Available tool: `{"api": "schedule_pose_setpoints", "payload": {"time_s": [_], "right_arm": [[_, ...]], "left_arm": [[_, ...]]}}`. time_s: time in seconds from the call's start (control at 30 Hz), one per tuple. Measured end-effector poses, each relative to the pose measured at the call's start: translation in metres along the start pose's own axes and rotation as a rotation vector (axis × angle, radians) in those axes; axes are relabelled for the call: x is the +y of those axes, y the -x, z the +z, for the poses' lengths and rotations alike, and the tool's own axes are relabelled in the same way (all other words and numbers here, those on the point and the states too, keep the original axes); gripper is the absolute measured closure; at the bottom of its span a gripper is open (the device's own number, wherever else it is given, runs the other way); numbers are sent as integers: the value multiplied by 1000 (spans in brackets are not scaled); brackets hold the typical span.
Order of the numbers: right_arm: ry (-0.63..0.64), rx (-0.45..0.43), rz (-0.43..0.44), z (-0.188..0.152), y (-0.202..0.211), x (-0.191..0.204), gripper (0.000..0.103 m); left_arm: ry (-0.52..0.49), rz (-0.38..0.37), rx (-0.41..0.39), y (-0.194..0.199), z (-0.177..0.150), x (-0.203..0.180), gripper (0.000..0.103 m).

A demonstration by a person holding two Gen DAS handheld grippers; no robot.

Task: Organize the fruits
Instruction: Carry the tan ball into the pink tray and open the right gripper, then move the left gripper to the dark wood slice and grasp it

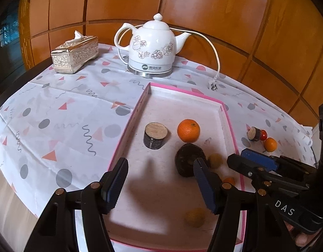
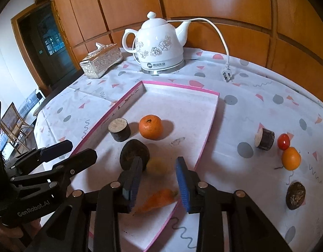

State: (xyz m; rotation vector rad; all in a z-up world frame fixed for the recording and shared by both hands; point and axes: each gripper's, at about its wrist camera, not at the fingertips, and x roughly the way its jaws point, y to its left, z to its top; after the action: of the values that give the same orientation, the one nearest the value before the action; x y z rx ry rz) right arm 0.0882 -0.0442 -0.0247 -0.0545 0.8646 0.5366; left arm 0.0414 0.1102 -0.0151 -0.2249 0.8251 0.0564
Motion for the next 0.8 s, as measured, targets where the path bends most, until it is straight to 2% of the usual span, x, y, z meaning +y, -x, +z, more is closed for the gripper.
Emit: {"api": "schedule_pose_setpoints", "payload": {"time_s": [0.23,0.8], "right_arm": [[-31,-33,-41,-9,18,-7,70],[-173,-101,-246,-46,68,-66,67]], "left_arm": [[-33,-18,-4,2,-1,-12,38],[-128,-53,20,0,-6,-47,38]]}}
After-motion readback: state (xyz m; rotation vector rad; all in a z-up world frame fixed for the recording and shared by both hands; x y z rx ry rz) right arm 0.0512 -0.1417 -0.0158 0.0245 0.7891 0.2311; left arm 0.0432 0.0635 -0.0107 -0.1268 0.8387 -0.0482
